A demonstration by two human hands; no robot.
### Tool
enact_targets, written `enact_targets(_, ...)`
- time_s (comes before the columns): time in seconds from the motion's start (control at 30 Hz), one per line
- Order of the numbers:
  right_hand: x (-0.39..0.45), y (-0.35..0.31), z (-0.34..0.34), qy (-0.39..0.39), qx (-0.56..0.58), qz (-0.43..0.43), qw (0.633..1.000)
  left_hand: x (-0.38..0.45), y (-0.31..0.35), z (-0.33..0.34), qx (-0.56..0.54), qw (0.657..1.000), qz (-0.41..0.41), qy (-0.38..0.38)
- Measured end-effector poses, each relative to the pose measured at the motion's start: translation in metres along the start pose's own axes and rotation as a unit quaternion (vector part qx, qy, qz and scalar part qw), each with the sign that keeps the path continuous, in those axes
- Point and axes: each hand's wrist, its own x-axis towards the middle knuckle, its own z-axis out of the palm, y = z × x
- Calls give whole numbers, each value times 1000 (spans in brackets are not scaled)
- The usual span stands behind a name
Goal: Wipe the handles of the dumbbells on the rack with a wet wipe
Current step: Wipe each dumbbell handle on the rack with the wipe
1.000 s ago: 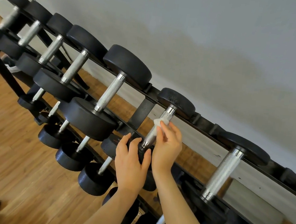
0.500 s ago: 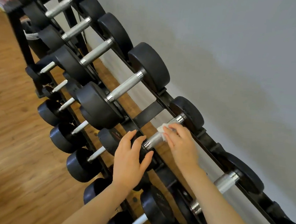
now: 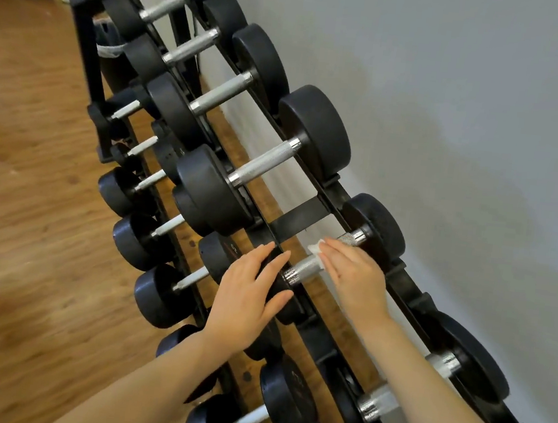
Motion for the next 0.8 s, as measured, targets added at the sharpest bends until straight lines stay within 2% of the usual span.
enact_targets(0.1,-4,-6,3,-13,19,-26,999,16,-10,-16,29,998,5,63)
enact_targets(0.2,1,-4,0,12,12,28,999,51,-24,-44,80,988,-37,123)
enact_targets(0.27,2,-11,1,35,34,73,996,74,-35,-61,119,981,-73,138)
enact_targets(0.37,-2,-24,12,39,39,21,998,94,-52,-72,163,973,-131,101)
enact_targets(0.43,-6,-25,16,21,31,-9,999,95,-59,-72,172,972,-139,76)
enact_targets(0.53,-2,-13,12,16,24,49,998,94,-61,-72,180,972,-131,71)
enact_targets(0.63,4,-12,8,61,25,92,994,93,-60,-74,191,971,-127,70)
enact_targets(0.73,-1,-20,12,38,20,6,999,92,-61,-75,196,970,-126,67)
enact_targets(0.8,-6,-16,13,14,8,-21,1000,92,-61,-75,196,970,-125,65)
